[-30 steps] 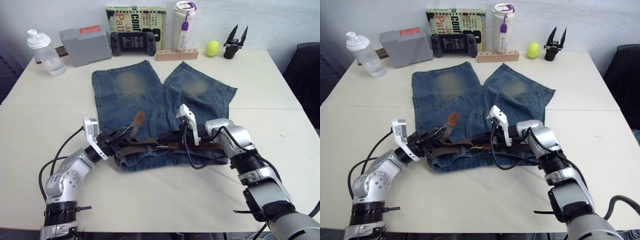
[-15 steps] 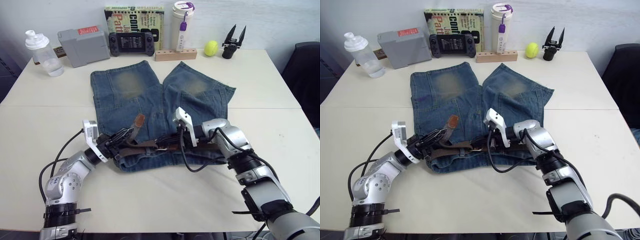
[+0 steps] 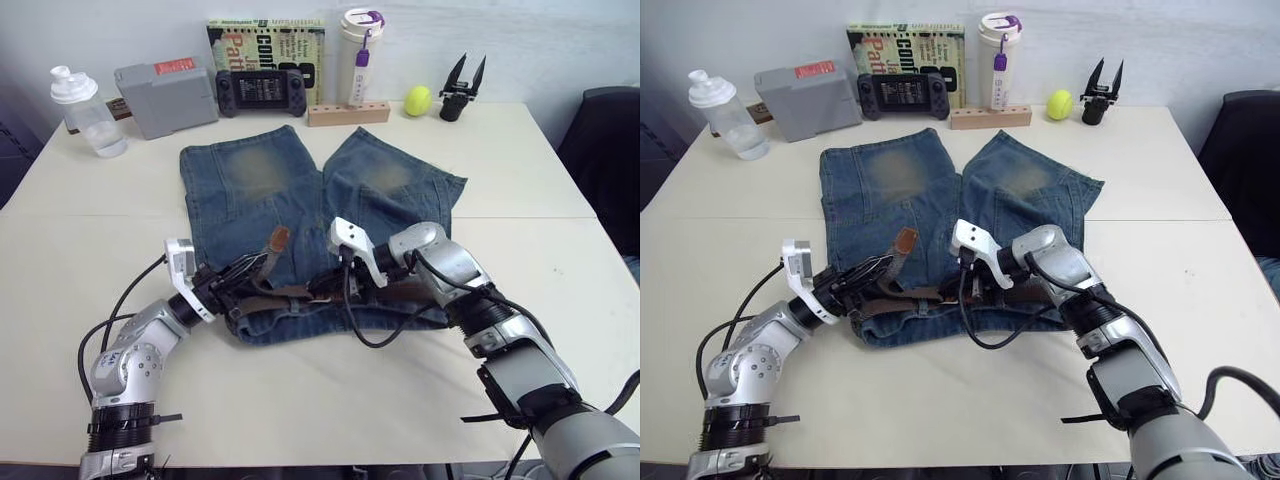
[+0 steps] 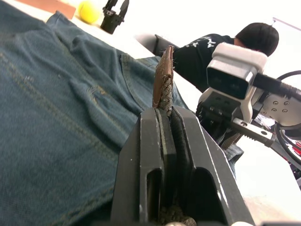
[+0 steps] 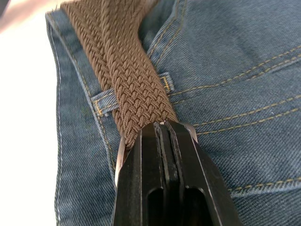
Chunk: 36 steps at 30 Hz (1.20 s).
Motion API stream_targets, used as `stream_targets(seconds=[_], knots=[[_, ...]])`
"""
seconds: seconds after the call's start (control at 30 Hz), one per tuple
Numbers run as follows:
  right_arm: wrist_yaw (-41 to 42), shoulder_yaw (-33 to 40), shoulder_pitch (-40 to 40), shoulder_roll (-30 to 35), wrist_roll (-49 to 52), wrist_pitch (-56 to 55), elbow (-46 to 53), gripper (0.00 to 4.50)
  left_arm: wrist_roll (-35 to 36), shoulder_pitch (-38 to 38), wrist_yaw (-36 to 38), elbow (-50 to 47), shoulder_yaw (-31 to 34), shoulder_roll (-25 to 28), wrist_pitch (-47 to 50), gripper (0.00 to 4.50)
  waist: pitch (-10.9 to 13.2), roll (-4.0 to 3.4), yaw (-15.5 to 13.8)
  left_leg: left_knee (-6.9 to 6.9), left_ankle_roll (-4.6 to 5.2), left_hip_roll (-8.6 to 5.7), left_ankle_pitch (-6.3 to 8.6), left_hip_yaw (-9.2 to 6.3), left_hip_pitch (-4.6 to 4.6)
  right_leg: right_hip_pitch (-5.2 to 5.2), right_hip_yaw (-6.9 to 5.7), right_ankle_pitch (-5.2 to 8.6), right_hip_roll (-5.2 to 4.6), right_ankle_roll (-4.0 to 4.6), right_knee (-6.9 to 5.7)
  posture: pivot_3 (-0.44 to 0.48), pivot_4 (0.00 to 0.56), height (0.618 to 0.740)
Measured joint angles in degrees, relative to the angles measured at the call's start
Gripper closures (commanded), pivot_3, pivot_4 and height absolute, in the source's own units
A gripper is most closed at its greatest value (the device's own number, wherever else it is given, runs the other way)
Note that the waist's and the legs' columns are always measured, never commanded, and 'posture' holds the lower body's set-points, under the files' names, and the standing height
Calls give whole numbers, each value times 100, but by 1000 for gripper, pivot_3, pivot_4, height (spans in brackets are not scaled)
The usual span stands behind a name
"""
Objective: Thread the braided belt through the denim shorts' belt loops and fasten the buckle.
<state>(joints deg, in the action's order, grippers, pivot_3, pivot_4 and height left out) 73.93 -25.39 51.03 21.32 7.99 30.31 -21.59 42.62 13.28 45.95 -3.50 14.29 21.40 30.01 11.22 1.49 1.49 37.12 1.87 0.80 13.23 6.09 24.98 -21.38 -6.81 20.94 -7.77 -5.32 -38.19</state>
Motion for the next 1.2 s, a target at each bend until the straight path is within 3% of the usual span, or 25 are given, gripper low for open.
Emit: stream_targets(seconds=[0.2,0.37,0.63,0.77,0.93,1.2], knots=[[-47,-136,-12,63,-175,147,203,4426,-4,371,29,226,-85,7,76,4500,-36,5,-9,-1,-2,-1,3,-9,-4,15,-10,0,-1,0,15,0,150,694],[-301,-278,-123,76,-415,273,566,4426,133,1146,160,334,-246,134,538,4500,-52,1,-4,-14,-48,1,53,-15,-83,94,-18,1,1,-1,40,0,150,694],[-874,-300,-523,100,-600,229,1246,4426,19,2218,559,1400,-453,263,760,4500,-68,1,6,-12,-52,6,54,-11,-86,93,-15,1,10,-1,38,0,150,694],[-1103,-440,-797,307,-970,-281,1723,4426,-495,3129,1016,2676,-868,117,346,4500,-72,7,1,-9,-52,6,54,-8,-86,93,-15,1,11,-1,39,0,150,694],[-1242,-570,-879,349,-1316,-522,1900,4426,-1188,4525,1751,4556,-1290,-437,-446,4500,-90,22,-13,-5,-53,6,54,-8,-88,97,-18,1,10,-1,39,0,150,694],[-1212,-567,-896,292,-1488,-538,1909,4426,-1874,6037,2818,6808,-1373,-1393,-1467,4500,-95,22,-5,-2,-48,7,56,-10,-87,98,-23,1,6,-1,38,0,150,694]])
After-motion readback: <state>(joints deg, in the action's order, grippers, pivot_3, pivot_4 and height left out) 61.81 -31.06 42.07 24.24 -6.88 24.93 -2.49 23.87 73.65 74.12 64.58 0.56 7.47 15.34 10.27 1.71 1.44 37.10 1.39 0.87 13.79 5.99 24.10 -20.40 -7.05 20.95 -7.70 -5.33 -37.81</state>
